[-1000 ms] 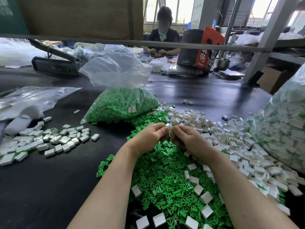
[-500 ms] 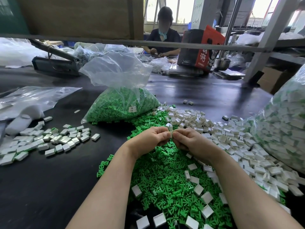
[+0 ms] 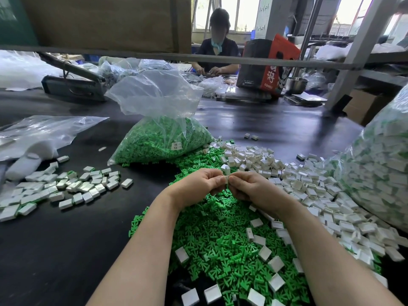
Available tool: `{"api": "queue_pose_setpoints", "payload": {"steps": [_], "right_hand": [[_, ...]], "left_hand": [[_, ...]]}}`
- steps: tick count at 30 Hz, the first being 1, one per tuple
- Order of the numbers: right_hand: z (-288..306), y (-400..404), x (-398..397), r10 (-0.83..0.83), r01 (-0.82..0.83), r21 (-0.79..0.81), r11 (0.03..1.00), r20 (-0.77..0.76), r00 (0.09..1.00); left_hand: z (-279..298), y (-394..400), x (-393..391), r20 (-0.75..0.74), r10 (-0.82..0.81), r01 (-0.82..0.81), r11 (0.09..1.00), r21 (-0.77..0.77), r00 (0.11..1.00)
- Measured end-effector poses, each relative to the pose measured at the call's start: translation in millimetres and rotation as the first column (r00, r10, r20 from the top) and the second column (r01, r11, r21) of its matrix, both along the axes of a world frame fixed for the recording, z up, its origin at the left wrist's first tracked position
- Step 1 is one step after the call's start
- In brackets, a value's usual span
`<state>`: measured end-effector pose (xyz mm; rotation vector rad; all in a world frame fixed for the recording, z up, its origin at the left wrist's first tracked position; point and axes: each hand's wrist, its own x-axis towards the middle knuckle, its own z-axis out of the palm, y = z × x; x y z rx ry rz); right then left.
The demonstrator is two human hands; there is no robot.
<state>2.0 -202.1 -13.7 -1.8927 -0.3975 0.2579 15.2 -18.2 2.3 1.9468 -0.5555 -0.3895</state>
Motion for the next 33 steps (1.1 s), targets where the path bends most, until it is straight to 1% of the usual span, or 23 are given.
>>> {"api": "queue_pose_setpoints", "payload": {"steps": [3, 5, 7, 10, 15, 18, 28, 33], "right_hand": [[3, 3, 1, -0.047, 0.051, -0.053, 0.997, 0.068, 0.997], [7, 2, 1, -0.095, 0.103, -0.058, 0.993, 0.117, 0.989], [12, -3, 0, -0.141, 0.152, -0.056, 0.987, 0.158, 0.977], [16, -7, -1, -0.161, 0.185, -0.104, 0.977, 0.203, 0.966], [18, -9, -1, -0.152, 0.194, -0.199, 0.96, 0.209, 0.966], [20, -10, -3, -0.127, 0.178, -0.239, 0.955, 0.215, 0.968], [22, -11, -5, -0.052, 0.105, -0.283, 0.953, 0.19, 0.98], [21, -13, -5, -0.063, 0.116, -0.287, 0.951, 0.188, 0.98]], "left_hand": [[1, 1, 0, 0.019, 0.041, -0.041, 0.999, -0.003, 0.999], [2, 3, 1, 0.03, 0.076, -0.075, 0.997, -0.005, 0.997], [3, 7, 2, 0.063, 0.125, -0.126, 0.992, 0.005, 0.99], [3, 11, 3, 0.08, 0.209, -0.208, 0.978, -0.023, 0.975], [1, 9, 5, 0.079, 0.224, -0.223, 0.975, -0.016, 0.971], [-2, 11, 7, 0.078, 0.235, -0.233, 0.972, -0.04, 0.969], [-4, 12, 8, 0.087, 0.223, -0.217, 0.974, -0.07, 0.971], [-4, 15, 6, 0.075, 0.225, -0.221, 0.973, -0.059, 0.971]]}}
